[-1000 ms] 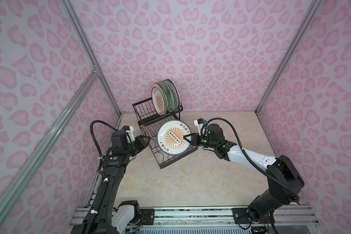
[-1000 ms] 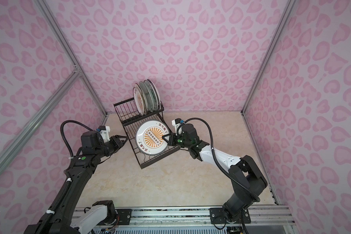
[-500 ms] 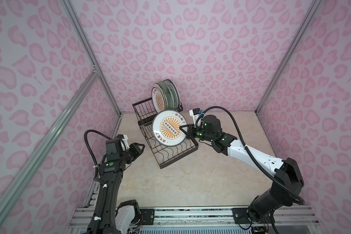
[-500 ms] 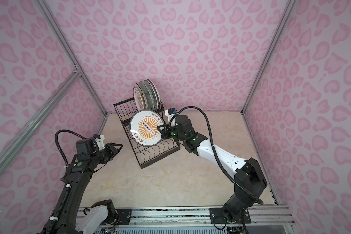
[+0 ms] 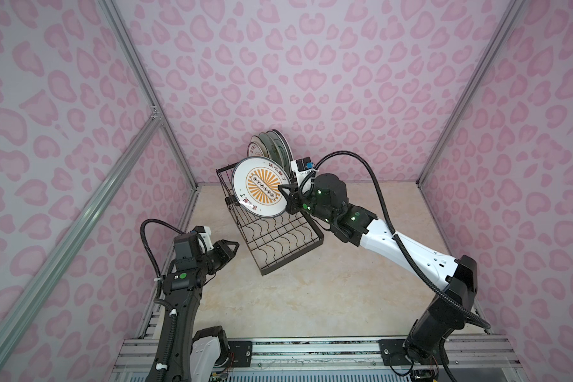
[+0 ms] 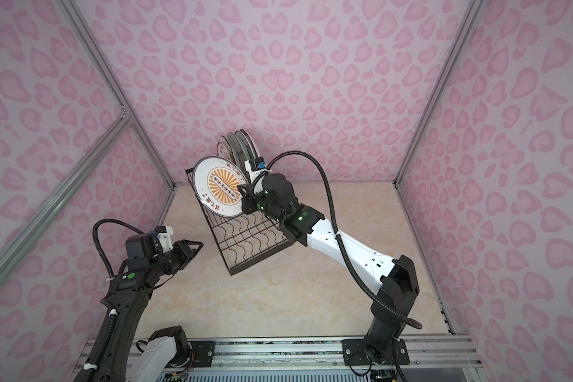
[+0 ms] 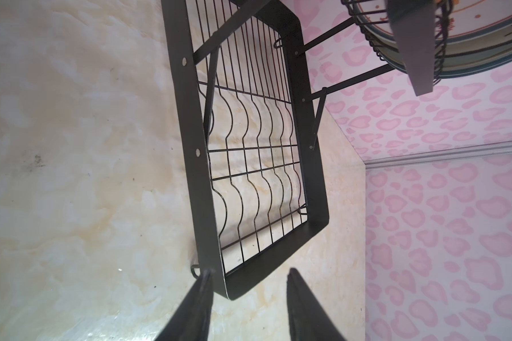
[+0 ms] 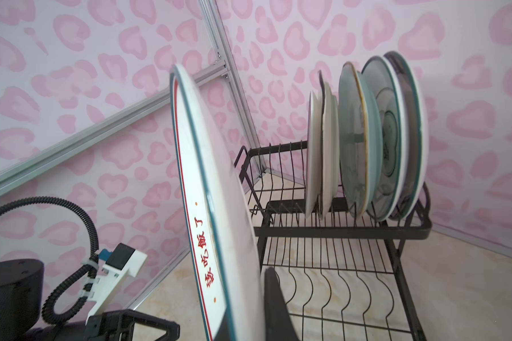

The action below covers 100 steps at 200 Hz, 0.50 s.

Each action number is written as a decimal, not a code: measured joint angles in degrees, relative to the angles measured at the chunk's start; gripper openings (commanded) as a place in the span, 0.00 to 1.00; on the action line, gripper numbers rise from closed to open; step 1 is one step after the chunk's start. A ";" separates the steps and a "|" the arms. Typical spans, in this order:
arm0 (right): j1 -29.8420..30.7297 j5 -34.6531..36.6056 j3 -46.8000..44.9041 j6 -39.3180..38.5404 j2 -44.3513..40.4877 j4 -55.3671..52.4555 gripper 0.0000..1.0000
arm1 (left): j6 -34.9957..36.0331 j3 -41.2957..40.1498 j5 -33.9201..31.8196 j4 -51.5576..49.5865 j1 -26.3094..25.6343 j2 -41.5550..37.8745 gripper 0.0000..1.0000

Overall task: Load plates into a dish rack
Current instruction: Place the plate on the dish rack.

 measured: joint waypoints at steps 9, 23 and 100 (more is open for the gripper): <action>0.37 1.40 1.20 -1.03 0.44 -0.17 0.00 | 0.00 -0.04 0.22 -0.02 0.00 -0.92 0.44; 0.98 3.98 3.39 -2.60 1.38 -0.61 0.00 | 0.02 -0.04 0.55 -0.04 0.00 -2.08 0.44; 2.84 13.14 14.84 -7.78 8.33 -2.71 0.00 | -0.31 -1.84 -0.44 -0.24 0.00 -5.40 0.44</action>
